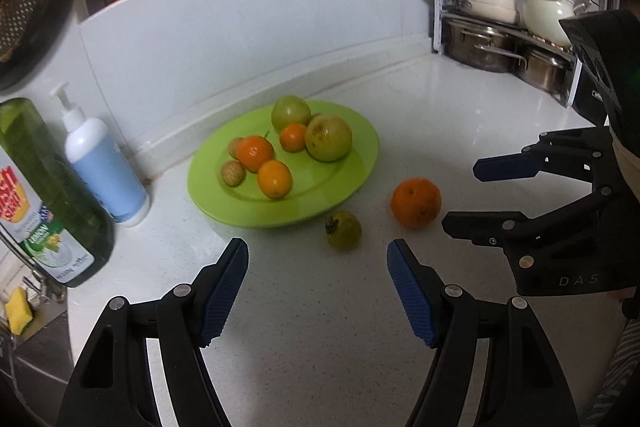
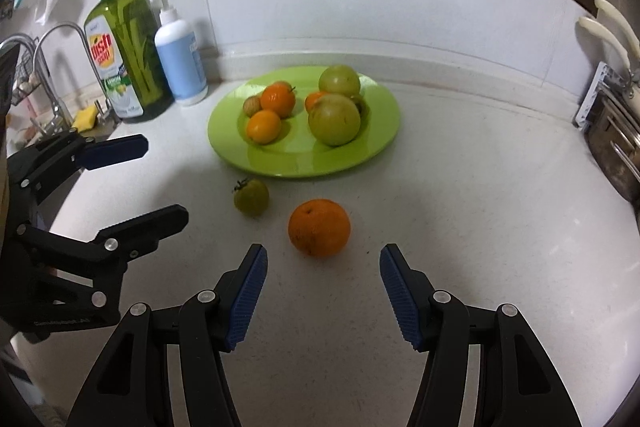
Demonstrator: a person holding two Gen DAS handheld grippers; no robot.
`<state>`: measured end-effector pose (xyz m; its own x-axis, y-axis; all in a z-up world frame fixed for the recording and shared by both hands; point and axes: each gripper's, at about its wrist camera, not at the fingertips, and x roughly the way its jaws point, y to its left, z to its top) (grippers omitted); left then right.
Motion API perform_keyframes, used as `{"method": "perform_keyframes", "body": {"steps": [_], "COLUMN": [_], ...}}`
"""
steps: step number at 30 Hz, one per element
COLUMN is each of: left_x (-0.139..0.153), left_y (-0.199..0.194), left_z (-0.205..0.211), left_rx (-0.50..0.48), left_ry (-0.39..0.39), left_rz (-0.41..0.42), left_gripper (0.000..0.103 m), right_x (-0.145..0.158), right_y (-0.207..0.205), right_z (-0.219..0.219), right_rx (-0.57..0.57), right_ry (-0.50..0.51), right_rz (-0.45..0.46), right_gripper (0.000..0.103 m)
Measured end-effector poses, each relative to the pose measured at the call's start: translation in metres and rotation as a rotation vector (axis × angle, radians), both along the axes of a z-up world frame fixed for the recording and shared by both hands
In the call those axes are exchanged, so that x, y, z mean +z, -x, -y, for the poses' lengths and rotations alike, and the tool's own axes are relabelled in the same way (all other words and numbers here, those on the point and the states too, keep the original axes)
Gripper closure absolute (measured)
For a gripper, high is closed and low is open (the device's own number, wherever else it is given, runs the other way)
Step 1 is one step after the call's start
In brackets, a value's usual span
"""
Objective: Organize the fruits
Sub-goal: 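Move both open tools back toward the last two fruits on the counter, then grasp the small green fruit with the left tool while the right tool grasps the orange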
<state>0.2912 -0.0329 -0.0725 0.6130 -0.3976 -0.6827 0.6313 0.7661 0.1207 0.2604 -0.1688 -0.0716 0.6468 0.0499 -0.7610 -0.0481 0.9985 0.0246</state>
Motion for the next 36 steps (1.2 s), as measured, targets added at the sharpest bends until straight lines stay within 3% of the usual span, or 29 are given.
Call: {"method": "perform_keyframes", "body": {"steps": [9,16,36], "left_x": [-0.019,-0.026,-0.036], "left_y": [-0.022,-0.038,-0.05], "left_z": [0.008,0.014,0.027], "left_rx": [-0.025,-0.039,-0.031], "left_ry": [0.018,0.06,0.079], "left_rz": [-0.075,-0.136,-0.207], "left_gripper": [0.046,0.052,0.072], "right_x": [-0.014,-0.02,-0.024], "right_y": [-0.015,-0.027,-0.038], "right_z": [0.0,0.004,0.002], "right_rx": [0.01,0.008,0.034], "right_ry": [-0.011,-0.044,-0.073], "right_rz": [-0.029,-0.045,-0.041], "right_gripper": [0.045,0.052,0.059]}}
